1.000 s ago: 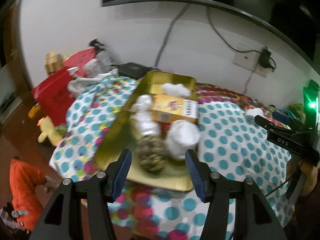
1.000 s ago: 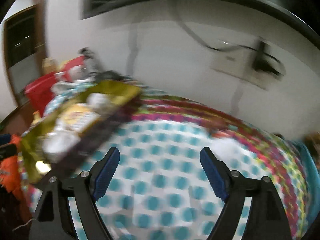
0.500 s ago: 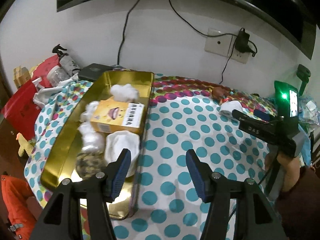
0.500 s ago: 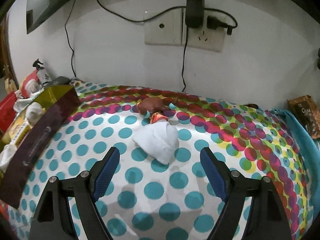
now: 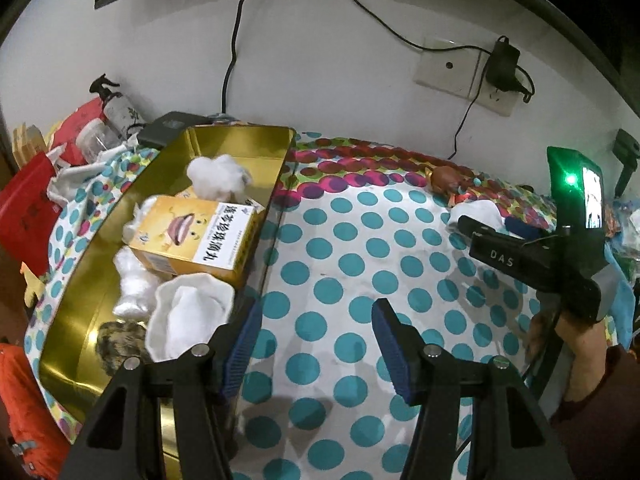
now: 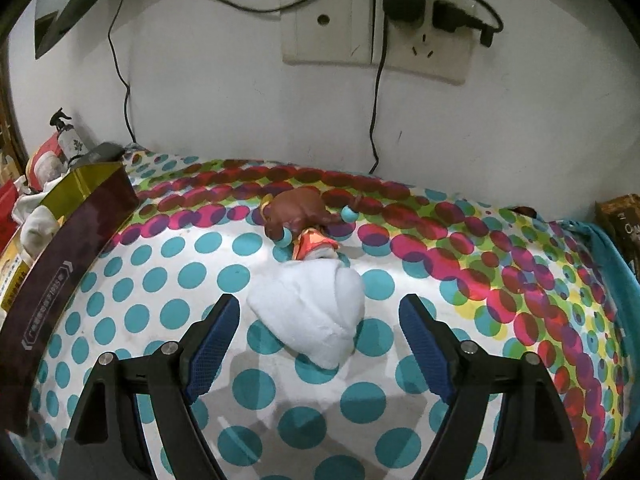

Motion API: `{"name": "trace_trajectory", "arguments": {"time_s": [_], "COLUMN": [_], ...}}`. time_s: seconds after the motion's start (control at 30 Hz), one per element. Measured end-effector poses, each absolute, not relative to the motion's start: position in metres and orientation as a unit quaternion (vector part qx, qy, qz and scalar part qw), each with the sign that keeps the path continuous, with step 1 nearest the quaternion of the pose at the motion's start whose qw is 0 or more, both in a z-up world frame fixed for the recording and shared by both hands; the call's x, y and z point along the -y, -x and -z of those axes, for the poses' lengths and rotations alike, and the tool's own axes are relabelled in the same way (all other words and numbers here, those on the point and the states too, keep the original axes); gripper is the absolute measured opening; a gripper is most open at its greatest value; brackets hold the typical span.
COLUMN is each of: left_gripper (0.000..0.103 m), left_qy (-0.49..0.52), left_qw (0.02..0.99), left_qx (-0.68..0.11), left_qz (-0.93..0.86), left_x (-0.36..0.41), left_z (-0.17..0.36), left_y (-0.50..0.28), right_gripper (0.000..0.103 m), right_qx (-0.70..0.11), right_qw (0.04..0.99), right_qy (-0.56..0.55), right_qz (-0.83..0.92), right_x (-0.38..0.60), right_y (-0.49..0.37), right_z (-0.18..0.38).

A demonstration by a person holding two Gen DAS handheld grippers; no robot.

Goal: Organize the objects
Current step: 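Grasp the white knit sock with the right gripper, then hold the white sock with the right gripper while the left gripper reaches toward the brown toy figure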

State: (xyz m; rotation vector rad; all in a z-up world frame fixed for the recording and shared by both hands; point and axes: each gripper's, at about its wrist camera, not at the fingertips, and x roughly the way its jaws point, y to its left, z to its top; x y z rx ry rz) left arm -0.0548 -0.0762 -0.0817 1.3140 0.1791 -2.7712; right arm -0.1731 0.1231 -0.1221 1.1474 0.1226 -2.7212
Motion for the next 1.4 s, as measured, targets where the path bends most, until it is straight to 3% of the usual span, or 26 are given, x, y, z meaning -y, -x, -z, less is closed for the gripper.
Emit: {"name": "trace_trajectory", "arguments": {"time_s": [0.1,0.2,0.33,0.6,1.3,1.4], "left_gripper": [0.059,0.059,0.059,0.059,0.059,0.069], "left_qy": [-0.429,-0.432,-0.438,-0.435,-0.44,-0.437], "left_qw": [0.03,0.027,0.025,0.015,-0.014,-0.047], "left_qx": [-0.06,-0.052,-0.053,-0.045,-0.038,-0.047], "left_qz": [0.901,0.9,0.897,0.899,0.897,0.897], "left_x": [0.072,0.068,0.066,0.055,0.02,0.012], "left_z": [0.086,0.091,0.096,0.097,0.084,0.076], "left_y": [0.056,0.059,0.062,0.079,0.163,0.176], "right_gripper": [0.056,0.048,0.045,0.044,0.044,0.045], "right_qx": [-0.036,-0.028,-0.036,0.015,-0.003,-0.003], "right_qw": [0.095,0.106,0.082,0.059,0.009,0.009], "right_qy": [-0.404,-0.409,-0.396,-0.394,-0.406,-0.407], "right_qz": [0.909,0.906,0.914,0.917,0.914,0.913], "right_x": [-0.125,-0.126,-0.127,-0.15,-0.165,-0.165], "right_y": [0.179,0.18,0.176,0.177,0.17,0.17], "right_z": [0.127,0.128,0.125,0.123,0.126,0.127]}}
